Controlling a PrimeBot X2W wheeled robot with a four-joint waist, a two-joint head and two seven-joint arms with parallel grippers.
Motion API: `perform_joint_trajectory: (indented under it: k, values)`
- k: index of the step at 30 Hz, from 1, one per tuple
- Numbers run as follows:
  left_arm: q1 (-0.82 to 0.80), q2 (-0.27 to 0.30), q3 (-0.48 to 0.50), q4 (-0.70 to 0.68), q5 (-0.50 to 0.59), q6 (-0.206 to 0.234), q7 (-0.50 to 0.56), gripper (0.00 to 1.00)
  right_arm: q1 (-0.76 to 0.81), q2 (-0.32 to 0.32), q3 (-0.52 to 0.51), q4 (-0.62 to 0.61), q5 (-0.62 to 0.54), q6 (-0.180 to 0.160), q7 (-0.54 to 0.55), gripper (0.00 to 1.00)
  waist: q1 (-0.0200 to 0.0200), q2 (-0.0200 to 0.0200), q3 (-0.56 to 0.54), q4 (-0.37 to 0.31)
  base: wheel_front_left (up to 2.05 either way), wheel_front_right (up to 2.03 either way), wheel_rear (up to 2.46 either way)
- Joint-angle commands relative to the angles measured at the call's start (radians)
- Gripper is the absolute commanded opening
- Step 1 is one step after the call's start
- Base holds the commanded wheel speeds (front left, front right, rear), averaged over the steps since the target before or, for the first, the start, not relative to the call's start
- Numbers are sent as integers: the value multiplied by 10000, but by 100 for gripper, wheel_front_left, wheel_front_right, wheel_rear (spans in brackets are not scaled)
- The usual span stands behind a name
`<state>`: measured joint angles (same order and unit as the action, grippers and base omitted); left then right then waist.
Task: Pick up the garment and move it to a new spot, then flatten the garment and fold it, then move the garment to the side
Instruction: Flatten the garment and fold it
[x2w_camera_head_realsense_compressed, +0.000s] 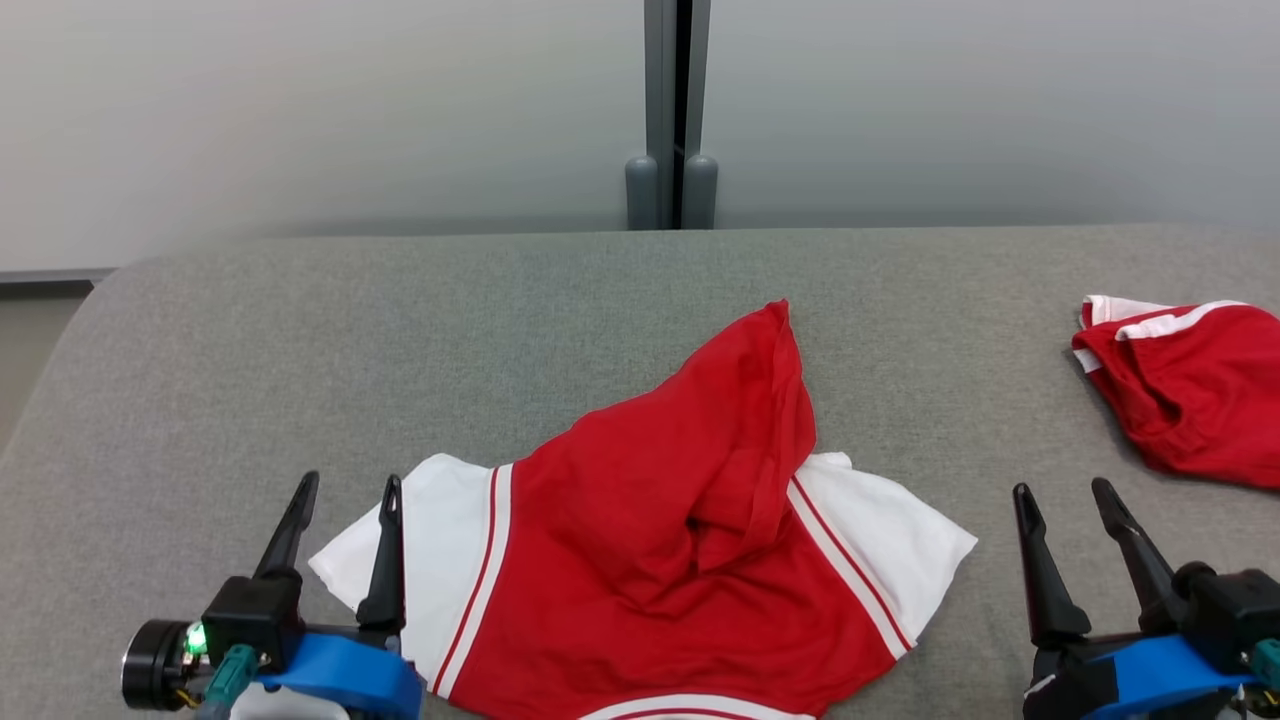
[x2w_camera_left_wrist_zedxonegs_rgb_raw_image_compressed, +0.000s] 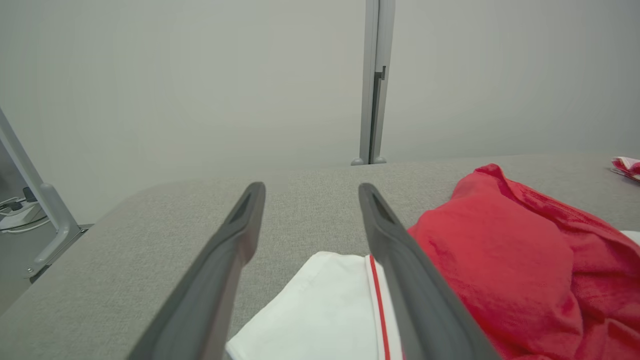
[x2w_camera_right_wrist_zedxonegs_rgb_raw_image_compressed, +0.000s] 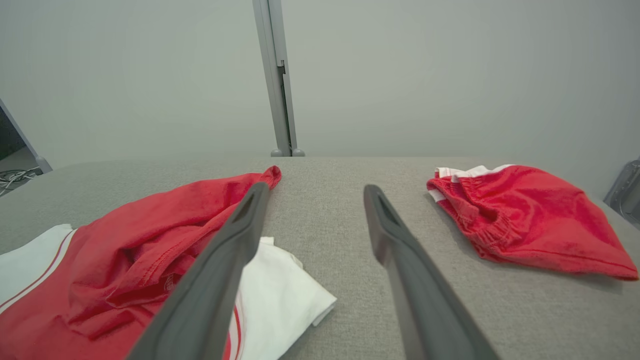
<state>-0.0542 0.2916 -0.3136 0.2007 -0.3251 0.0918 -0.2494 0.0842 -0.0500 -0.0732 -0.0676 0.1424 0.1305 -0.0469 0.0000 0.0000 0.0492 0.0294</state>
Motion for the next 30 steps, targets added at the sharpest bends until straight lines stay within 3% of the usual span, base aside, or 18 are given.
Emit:
perform_joint_trajectory:
  k: [1,9,15,26,27,28,29,30]
  values:
    - [-245,14,-27,-37,58,24,-55,100,-208,-17,-27,8,-47,5,-15,100,0,0,153,102,0,0,0]
    - [-1155,-175,-92,-227,299,-47,-122,100,-1445,-315,320,674,-228,5,212,100,0,0,1388,677,0,0,0]
    - [-1874,-454,-99,-191,513,-181,-160,100,-3152,-770,1564,2387,165,5,335,100,0,0,2243,1168,0,0,0]
    - [-2106,-797,145,-301,879,-381,-167,100,-5277,-981,2681,5634,957,5,704,100,0,0,2471,1453,0,0,0]
    - [-2094,-823,182,-308,909,-380,-168,100,-5363,-980,2731,5806,1001,5,752,40,0,0,2474,1457,0,0,0]
    - [-2072,-856,214,-313,926,-391,-168,100,-5413,-982,2744,5924,1147,3,742,9,0,0,2475,1451,0,0,0]
    - [-2038,-884,250,-310,973,-410,-168,100,-5438,-965,2797,6001,1272,3,717,0,0,0,2463,1435,0,0,0]
    - [-1986,-899,300,-313,998,-417,-168,100,-5473,-965,2847,6016,1355,5,624,0,0,0,2444,1395,0,0,0]
